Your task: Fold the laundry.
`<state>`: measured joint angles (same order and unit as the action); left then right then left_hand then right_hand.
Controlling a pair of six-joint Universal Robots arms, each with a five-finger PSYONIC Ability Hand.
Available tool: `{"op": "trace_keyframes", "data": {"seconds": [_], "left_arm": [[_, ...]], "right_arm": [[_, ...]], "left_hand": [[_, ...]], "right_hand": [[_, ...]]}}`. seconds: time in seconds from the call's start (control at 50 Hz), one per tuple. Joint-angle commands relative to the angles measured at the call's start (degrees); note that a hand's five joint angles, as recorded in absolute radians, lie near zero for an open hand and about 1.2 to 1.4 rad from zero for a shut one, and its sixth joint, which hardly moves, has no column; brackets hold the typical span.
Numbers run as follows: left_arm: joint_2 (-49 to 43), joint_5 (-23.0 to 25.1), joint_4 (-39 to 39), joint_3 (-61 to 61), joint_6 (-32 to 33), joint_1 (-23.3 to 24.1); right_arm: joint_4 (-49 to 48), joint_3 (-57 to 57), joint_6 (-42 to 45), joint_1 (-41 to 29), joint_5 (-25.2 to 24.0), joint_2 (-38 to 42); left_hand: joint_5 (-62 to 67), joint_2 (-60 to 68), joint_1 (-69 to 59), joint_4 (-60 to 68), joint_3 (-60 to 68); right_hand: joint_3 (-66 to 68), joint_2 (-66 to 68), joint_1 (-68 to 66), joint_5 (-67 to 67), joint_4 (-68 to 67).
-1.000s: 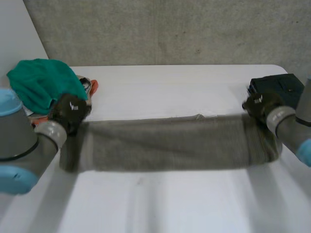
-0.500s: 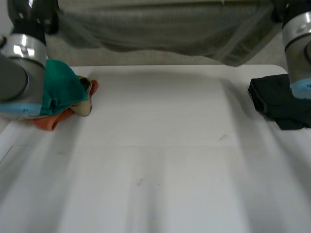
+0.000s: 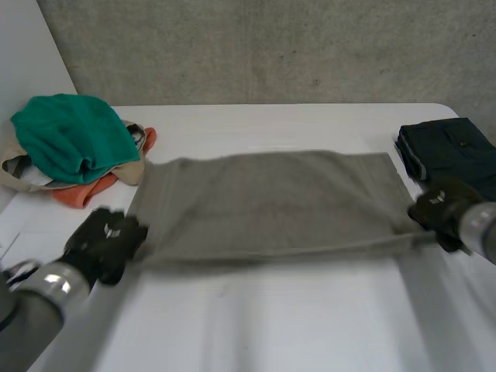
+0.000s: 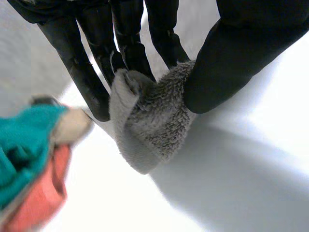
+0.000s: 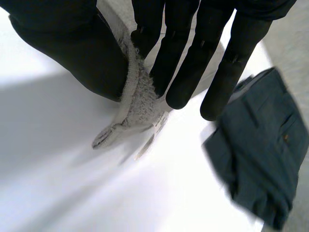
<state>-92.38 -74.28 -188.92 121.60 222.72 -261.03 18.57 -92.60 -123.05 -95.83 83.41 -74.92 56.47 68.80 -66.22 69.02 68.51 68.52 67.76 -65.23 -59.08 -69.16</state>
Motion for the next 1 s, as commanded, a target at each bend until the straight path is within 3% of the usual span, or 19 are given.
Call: {"op": "trace_keyframes", "data": {"seconds": [0.02, 0.12, 0.2, 0.28, 0.42, 0.64, 0.66, 0.68, 0.7, 0.72, 0.74, 0.76, 0.82, 0.94, 1.0], "left_arm": [[10.73, 1.59, 15.07, 3.82, 5.53, -4.14], [7.67, 3.35, 9.81, 1.01, 5.27, -4.14], [-1.38, 2.83, 2.60, -4.43, 5.62, -3.44], [-10.52, 2.74, -5.31, -13.48, 5.27, 1.39], [-23.69, 0.55, -15.59, -26.39, 5.35, 3.68], [-40.58, -5.34, -17.36, -47.05, 5.53, 7.72], [-41.20, -5.26, -17.54, -47.94, 5.44, 7.81], [-41.82, -5.26, -17.71, -48.65, 5.36, 7.90], [-42.26, -5.43, -17.71, -49.26, 5.27, 7.90], [-42.87, -5.52, -17.71, -50.31, 5.27, 8.07], [-43.05, -5.52, -17.71, -50.59, 5.18, 8.34], [-43.06, -5.52, -17.80, -50.68, 5.18, 8.69], [-43.14, -5.78, -17.80, -50.50, 5.18, 11.15], [-38.86, -8.24, -17.27, -45.60, 4.74, 12.47], [-34.81, -8.68, -17.27, -41.21, 4.56, 12.38]], "right_arm": [[7.45, -6.54, 8.52, 2.23, -1.41, -8.40], [1.92, -4.17, 5.90, 1.79, -2.38, -6.12], [-5.29, 2.06, 0.01, 1.44, -1.59, 2.84], [-10.73, 9.08, -4.03, -0.83, 0.25, 9.96], [-19.70, 17.18, -4.22, -4.36, 3.86, 18.22], [-24.90, 33.17, -4.04, -7.08, 5.53, 32.20], [-24.90, 36.15, -4.13, -7.43, 6.05, 34.64], [-24.90, 37.57, -4.04, -7.52, 6.41, 35.80], [-24.73, 38.89, -4.04, -7.61, 7.02, 36.86], [-24.46, 40.20, -4.13, -7.70, 7.81, 37.74], [-23.85, 42.31, -4.30, -8.05, 9.90, 38.96], [-23.76, 43.02, -4.48, -8.40, 10.88, 39.24], [-23.32, 43.56, -5.10, -9.63, 12.91, 38.19], [-20.60, 37.86, -9.22, -9.37, 12.74, 30.82], [-16.56, 30.65, -13.35, -9.02, 10.28, 24.83]], "left_hand": [[13.53, 11.20, -13.78, 10.98, 11.49], [13.53, 11.20, -13.78, 10.98, 11.49], [13.53, 11.20, -13.78, 10.98, 11.49], [13.53, 11.20, -13.78, 10.98, 11.49], [13.53, 11.20, -13.78, 10.98, 11.49], [13.53, 11.20, -13.78, 10.98, 11.49], [13.53, 11.20, -13.78, 10.98, 11.49], [13.22, 10.89, -13.47, 10.67, 11.18], [-4.43, -6.77, 4.18, -6.99, -6.47], [-55.23, -57.57, 54.99, -57.79, -57.27], [-56.47, -58.80, 56.22, -59.02, -58.51], [-48.62, -50.95, 48.37, -51.17, -50.66], [-56.47, -58.80, 56.22, -59.02, -58.51], [-56.47, -58.80, 56.22, -59.02, -58.51], [-56.47, -58.80, 56.22, -59.02, -58.51]], "right_hand": [[11.48, 12.24, -14.77, -10.92, -10.84], [11.48, 12.24, -14.77, -10.92, -10.84], [11.48, 12.24, -14.77, -10.92, -10.84], [11.48, 12.24, -14.77, -10.92, -10.84], [11.48, 12.24, -14.77, -10.92, -10.84], [11.48, 12.24, -14.77, -10.92, -10.84], [10.21, 10.97, -13.49, -9.65, -9.57], [-8.29, -7.53, 5.00, 8.85, 8.93], [-30.62, -29.86, 27.34, 31.18, 31.26], [-55.16, -54.40, 51.87, 55.72, 55.80], [-58.52, -57.76, 55.23, 59.08, 59.16], [-58.52, -57.76, 55.23, 59.08, 59.16], [-58.52, -57.76, 55.23, 59.08, 59.16], [-58.52, -57.76, 55.23, 59.08, 59.16], [-58.52, -57.76, 55.23, 59.08, 59.16]]}}
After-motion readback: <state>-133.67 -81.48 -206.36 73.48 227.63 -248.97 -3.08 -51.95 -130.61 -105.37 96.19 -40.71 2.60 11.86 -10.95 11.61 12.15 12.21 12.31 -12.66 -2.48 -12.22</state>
